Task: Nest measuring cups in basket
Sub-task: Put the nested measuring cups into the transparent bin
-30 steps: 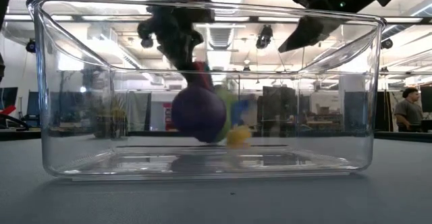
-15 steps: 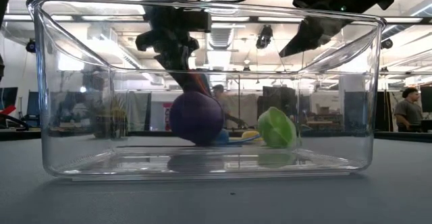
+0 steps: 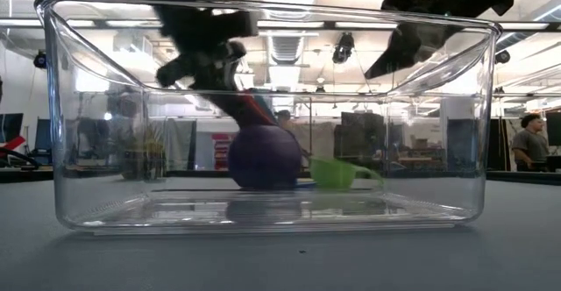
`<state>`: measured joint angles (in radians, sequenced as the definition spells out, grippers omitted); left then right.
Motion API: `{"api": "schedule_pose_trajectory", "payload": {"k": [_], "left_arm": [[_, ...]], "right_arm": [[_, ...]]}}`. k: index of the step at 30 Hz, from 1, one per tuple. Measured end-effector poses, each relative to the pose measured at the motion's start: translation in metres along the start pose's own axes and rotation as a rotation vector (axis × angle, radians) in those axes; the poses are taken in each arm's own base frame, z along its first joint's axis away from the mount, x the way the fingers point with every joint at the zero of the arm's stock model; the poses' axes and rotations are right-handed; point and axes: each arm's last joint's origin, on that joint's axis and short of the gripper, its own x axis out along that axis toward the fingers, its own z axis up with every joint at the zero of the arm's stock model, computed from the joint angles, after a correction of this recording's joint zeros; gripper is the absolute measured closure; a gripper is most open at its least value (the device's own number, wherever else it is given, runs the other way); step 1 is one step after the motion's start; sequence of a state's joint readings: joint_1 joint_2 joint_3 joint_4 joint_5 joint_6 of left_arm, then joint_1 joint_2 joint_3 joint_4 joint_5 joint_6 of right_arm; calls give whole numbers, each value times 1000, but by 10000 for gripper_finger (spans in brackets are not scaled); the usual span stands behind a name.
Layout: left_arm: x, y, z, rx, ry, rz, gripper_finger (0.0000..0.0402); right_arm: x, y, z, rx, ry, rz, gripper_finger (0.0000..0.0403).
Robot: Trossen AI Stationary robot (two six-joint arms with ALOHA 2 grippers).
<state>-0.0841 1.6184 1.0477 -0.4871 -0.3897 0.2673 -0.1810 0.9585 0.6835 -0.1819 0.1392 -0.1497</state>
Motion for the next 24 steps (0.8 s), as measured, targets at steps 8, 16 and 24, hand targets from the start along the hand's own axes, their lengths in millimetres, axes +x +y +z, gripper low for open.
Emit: {"api": "schedule_pose_trajectory", "payload": {"k": [8, 16, 24], "left_arm": [[-7, -37, -45, 68, -195, 70, 393], [-1, -59, -66, 160, -148, 220, 393], [2, -58, -65, 308, 2, 524, 393]], "right_arm": [[1, 0, 2, 2, -41, -6, 394], [0, -1, 9, -6, -117, -19, 394], [0, -2, 13, -4, -151, -25, 394]]}}
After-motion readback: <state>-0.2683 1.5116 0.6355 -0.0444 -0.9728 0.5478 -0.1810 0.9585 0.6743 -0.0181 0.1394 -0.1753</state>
